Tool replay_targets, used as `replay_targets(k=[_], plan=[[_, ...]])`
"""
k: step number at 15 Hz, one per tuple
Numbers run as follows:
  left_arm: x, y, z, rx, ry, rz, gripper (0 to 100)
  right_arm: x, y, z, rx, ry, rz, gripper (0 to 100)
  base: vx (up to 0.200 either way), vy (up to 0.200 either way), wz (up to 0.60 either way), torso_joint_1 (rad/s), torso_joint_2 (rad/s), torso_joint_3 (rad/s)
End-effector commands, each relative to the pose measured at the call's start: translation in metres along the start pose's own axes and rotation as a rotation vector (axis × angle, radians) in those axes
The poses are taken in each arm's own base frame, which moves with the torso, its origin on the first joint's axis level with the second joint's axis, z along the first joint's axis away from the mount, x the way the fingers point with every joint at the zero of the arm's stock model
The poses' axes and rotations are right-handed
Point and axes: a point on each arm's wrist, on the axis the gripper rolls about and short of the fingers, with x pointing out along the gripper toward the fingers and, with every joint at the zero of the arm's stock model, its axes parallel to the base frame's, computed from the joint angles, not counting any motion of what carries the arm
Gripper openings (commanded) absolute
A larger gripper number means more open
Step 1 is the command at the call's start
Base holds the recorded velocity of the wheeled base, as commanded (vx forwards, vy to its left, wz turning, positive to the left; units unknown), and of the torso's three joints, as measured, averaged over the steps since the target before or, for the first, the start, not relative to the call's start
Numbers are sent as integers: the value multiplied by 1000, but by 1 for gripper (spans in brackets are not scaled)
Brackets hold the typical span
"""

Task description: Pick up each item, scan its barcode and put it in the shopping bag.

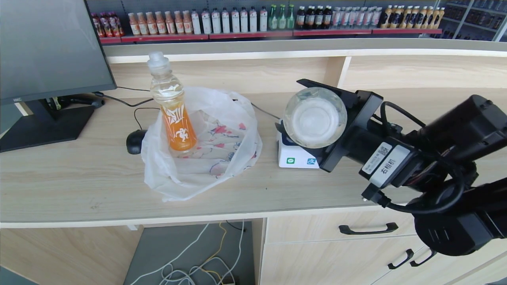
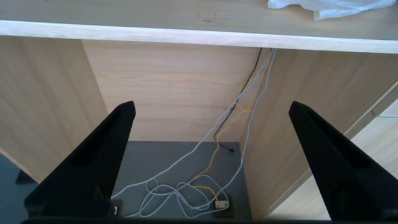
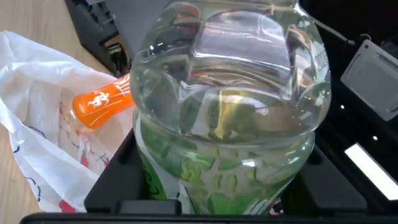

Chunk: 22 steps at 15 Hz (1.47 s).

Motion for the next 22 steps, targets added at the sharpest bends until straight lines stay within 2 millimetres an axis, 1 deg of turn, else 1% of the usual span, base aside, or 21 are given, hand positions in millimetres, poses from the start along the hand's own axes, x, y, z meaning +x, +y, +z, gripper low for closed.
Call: replay_targets(k=[1, 3, 4, 6, 7, 8, 9, 11, 12, 13, 14, 15, 17, 20, 22], plan=[[0, 0, 0, 0, 1, 0, 100, 3, -14, 20, 22, -16, -54, 0, 0, 0, 0, 0, 0, 0], [0, 0, 0, 0, -1, 0, 100, 5, -22, 32, 76, 0, -106, 0, 0, 0, 0, 0, 0, 0], [0, 0, 0, 0, -1, 0, 100, 4, -20, 37, 129, 18, -119, 0, 0, 0, 0, 0, 0, 0], [0, 0, 0, 0, 1, 0, 100, -7, -13, 44, 277, 100, -142, 0, 0, 0, 0, 0, 0, 0], [0, 0, 0, 0, 1, 0, 100, -12, -14, 48, 325, 121, -157, 0, 0, 0, 0, 0, 0, 0], [0, 0, 0, 0, 1, 0, 100, -14, -16, 50, 349, 125, -170, 0, 0, 0, 0, 0, 0, 0], [0, 0, 0, -1, -1, 0, 100, -16, -24, 55, 390, 126, -209, 0, 0, 0, 0, 0, 0, 0], [0, 0, 0, 0, 1, 0, 100, -20, -31, 60, 482, 152, -279, 0, 0, 0, 0, 0, 0, 0], [0, 0, 0, 0, 1, 0, 100, -24, -37, 65, 551, 156, -323, 0, 0, 0, 0, 0, 0, 0], [0, 0, 0, -1, 1, 0, 100, -27, -35, 66, 594, 167, -328, 0, 0, 0, 0, 0, 0, 0], [0, 0, 0, -1, -1, 0, 100, -39, -26, 66, 725, 201, -325, 0, 0, 0, 0, 0, 0, 0], [0, 0, 0, 0, 1, -1, 100, -47, -20, 65, 796, 231, -322, 0, 0, 0, 0, 0, 0, 0], [0, 0, 0, -1, 1, 0, 100, -62, -22, 56, 817, 300, -368, 0, 0, 0, 0, 0, 0, 0], [0, 0, 0, 0, -1, 0, 100, -67, -28, 53, 827, 331, -439, 0, 0, 0, 0, 0, 0, 0], [0, 0, 0, 2, 1, 0, 100, -70, -27, 50, 837, 366, -469, 0, 0, 0, 0, 0, 0, 0]])
